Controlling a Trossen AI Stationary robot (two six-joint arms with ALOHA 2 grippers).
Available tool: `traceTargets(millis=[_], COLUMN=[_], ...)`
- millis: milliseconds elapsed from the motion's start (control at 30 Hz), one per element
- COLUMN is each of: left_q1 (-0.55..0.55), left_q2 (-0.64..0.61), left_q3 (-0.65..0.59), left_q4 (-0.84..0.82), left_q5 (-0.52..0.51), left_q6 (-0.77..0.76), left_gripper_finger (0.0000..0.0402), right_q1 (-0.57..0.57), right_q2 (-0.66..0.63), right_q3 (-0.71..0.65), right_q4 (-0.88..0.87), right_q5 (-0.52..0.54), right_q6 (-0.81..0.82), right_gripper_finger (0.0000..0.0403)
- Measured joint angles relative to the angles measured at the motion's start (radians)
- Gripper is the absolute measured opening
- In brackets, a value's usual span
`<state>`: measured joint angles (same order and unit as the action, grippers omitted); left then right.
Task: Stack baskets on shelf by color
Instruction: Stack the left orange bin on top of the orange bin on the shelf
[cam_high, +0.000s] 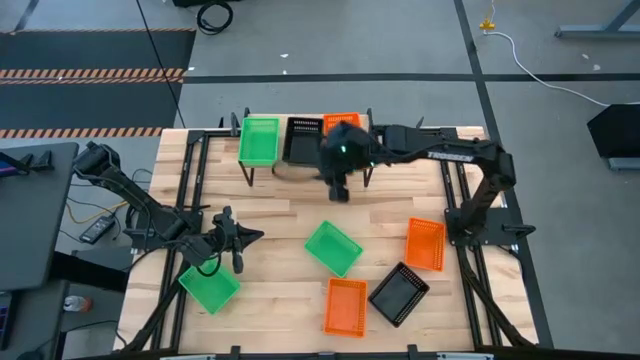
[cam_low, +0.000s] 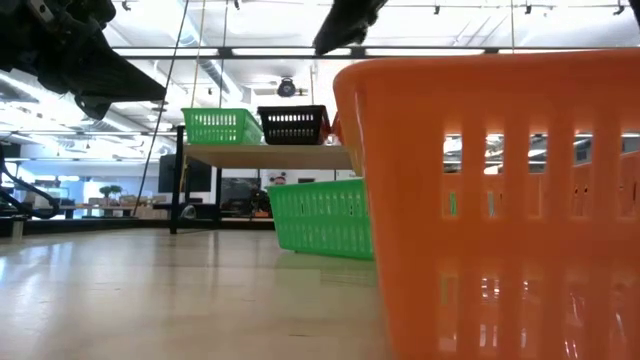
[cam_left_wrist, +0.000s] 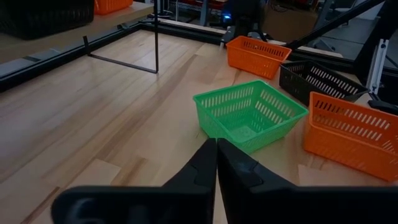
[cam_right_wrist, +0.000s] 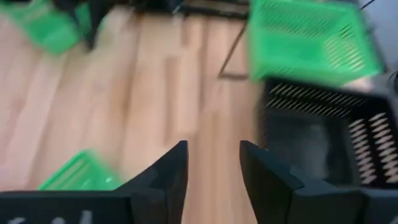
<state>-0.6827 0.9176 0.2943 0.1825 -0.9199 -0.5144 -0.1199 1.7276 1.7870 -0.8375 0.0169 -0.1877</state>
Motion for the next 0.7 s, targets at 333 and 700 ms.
traceTargets(millis=[333,700], left_q1=[0.0,0.0], left_q2=[0.0,0.0], left_q3=[0.0,-0.001], left_q4=[-0.002,-0.042], left_q5=[0.0,0.019], left_q6=[-0.018,-0.058], left_gripper_finger=[0.0013,0.0014], right_q1=[0.202,0.41], right_q2=[-0.011,-0.019], right_q3=[-0.01,-0.172], right_q4=[-0.403,-0.363], right_q5=[0.112,0.038], right_q6=[0.203,0.422], right_gripper_finger=[0.0165,0.0164])
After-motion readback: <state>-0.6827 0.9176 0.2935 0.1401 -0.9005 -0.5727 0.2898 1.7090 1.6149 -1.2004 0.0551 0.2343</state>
